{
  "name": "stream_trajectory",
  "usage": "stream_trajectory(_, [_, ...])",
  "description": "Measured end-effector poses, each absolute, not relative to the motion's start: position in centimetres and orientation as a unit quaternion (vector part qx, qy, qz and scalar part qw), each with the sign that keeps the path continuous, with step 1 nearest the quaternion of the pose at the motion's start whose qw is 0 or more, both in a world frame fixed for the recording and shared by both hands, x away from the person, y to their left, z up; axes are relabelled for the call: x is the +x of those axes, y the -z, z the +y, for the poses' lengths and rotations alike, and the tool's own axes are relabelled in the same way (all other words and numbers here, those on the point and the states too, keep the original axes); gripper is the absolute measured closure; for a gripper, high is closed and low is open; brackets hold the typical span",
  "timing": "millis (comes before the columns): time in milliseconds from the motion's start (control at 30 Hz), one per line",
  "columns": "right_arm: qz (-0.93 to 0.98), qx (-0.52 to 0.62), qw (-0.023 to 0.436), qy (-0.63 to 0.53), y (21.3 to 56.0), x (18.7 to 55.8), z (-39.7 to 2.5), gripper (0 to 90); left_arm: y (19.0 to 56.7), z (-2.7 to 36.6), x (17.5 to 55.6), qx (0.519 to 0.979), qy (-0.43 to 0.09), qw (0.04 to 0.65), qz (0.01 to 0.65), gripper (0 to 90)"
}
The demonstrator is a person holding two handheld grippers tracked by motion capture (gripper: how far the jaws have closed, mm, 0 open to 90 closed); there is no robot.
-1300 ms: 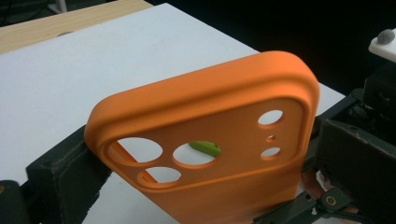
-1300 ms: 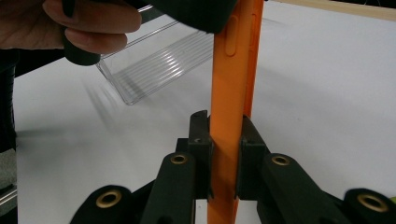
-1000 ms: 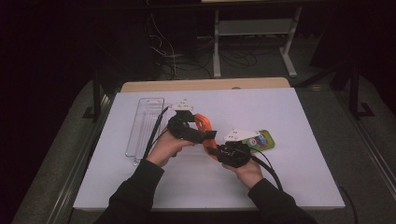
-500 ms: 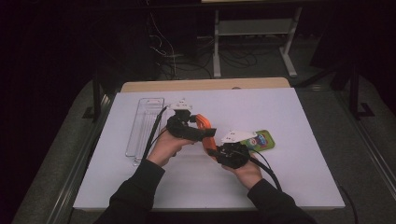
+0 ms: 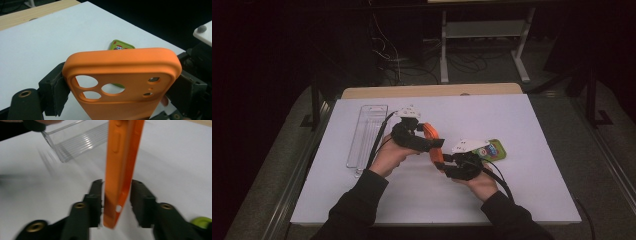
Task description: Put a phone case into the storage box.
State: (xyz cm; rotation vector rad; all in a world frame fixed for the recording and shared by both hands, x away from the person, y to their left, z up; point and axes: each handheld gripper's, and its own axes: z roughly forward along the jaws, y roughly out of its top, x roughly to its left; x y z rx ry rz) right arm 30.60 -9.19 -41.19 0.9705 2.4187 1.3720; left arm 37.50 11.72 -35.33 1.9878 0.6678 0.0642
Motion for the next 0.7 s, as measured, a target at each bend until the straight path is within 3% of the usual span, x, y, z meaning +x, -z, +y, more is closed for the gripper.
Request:
stream_trajectory(200, [0.826,0.334,0.094,-0.445,41.0,30.4,-10.9,34.8,34.6,12.2,37.9,0.826,-0.033,0.487,0.281,15.0])
stream_trajectory(467, [0.838,0.334,0.099,-0.421,41.7,29.8,-13.3,16.2,33.0,13.2,38.7,0.825,-0.047,0.483,0.289,15.0])
stream_trajectory(700, [0.828,0.340,0.104,-0.433,42.6,28.8,-16.0,5.6,31.5,14.9,39.9,0.822,-0.066,0.481,0.299,15.0])
